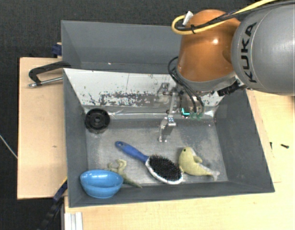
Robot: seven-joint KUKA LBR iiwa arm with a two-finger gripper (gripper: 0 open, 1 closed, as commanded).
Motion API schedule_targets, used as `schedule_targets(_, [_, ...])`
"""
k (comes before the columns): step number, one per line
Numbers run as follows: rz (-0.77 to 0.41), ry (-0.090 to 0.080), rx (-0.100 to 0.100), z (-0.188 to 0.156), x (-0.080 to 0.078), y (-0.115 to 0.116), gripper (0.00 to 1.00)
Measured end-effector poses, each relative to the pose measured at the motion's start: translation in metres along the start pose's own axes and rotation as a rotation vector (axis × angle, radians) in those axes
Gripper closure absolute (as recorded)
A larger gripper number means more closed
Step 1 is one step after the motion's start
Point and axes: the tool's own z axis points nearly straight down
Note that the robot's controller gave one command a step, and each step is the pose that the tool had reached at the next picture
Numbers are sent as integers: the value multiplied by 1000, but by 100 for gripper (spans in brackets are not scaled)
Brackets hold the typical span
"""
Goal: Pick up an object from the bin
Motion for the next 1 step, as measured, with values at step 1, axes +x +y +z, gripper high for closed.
schedule_targets(1, [211, -14, -4, 151, 55, 26, 0])
